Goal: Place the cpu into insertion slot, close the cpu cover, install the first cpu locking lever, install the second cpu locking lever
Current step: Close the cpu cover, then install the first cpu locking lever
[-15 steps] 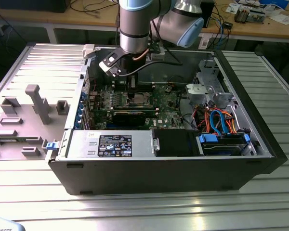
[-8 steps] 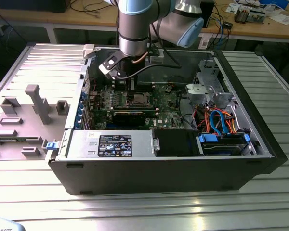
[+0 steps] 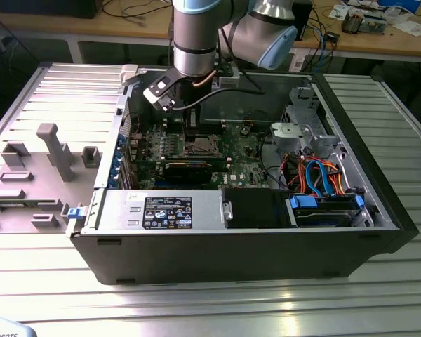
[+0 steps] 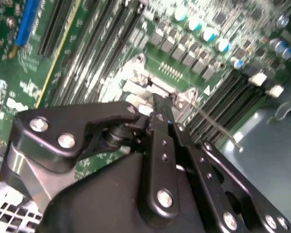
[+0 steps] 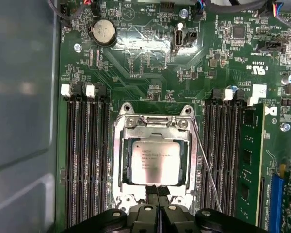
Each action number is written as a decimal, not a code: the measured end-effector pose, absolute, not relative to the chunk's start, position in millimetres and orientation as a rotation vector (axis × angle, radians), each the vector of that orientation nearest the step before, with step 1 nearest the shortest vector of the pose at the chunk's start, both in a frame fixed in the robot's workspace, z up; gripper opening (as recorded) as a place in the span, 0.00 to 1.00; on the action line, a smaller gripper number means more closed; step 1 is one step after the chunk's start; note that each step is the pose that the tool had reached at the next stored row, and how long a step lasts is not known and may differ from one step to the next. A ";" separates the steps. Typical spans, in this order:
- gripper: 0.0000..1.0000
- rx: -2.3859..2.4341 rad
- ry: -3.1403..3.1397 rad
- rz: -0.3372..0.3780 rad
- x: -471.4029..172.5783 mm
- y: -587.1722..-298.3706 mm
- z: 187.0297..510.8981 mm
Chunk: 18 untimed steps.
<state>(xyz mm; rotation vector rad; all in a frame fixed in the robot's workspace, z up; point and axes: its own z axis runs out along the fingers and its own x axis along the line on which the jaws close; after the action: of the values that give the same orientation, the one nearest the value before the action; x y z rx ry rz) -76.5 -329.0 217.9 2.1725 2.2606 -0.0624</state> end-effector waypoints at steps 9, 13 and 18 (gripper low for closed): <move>0.11 2.173 2.262 -0.064 -57.5 -328.9 217.7; 0.11 2.173 2.262 -0.064 -57.3 -328.9 217.7; 0.11 2.173 2.261 -0.063 -57.0 -328.8 218.2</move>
<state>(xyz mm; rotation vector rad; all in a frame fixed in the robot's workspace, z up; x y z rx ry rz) -57.0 -328.8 218.2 2.1726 2.2614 -0.0633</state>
